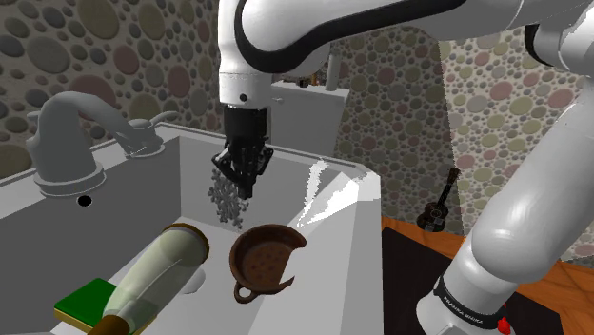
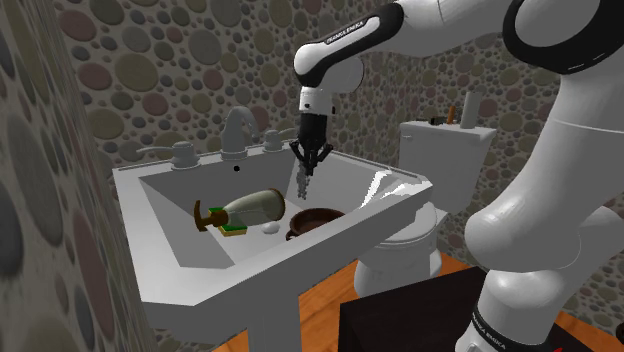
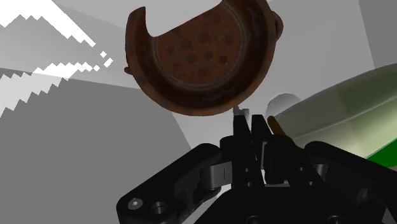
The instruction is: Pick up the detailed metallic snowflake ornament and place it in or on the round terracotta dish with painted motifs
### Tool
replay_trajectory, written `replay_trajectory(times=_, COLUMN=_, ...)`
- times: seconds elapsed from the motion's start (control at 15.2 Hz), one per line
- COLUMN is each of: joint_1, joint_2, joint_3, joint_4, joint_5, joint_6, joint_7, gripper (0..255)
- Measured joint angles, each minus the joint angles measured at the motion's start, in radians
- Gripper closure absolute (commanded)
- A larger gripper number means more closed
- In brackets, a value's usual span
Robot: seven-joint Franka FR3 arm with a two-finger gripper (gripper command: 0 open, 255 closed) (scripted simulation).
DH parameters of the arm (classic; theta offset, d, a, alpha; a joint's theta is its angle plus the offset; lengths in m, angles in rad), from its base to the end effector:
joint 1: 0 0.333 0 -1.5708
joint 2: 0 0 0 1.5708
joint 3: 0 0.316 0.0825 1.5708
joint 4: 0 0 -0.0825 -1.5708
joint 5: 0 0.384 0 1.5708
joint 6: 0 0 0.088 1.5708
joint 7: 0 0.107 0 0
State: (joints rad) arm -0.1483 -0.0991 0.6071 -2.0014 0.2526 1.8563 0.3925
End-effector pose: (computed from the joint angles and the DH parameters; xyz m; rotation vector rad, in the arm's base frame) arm 0.4609 0.2579 0.4894 -2.9930 0.0251 0.1969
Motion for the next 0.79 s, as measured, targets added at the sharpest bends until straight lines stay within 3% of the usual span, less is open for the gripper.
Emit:
replay_trajectory(times=0.26, joint_1=-0.001, joint_2=-0.027, joint_3=-0.006, joint_4=0.020, joint_5=0.011, joint_6=-0.045, joint_7=-0.001, gripper=255)
replay_trajectory(times=0.79, joint_1=0.051, joint_2=-0.360, joint_3=-0.079, joint_4=-0.169, joint_5=0.155, joint_6=-0.172, joint_7=-0.063, gripper=255)
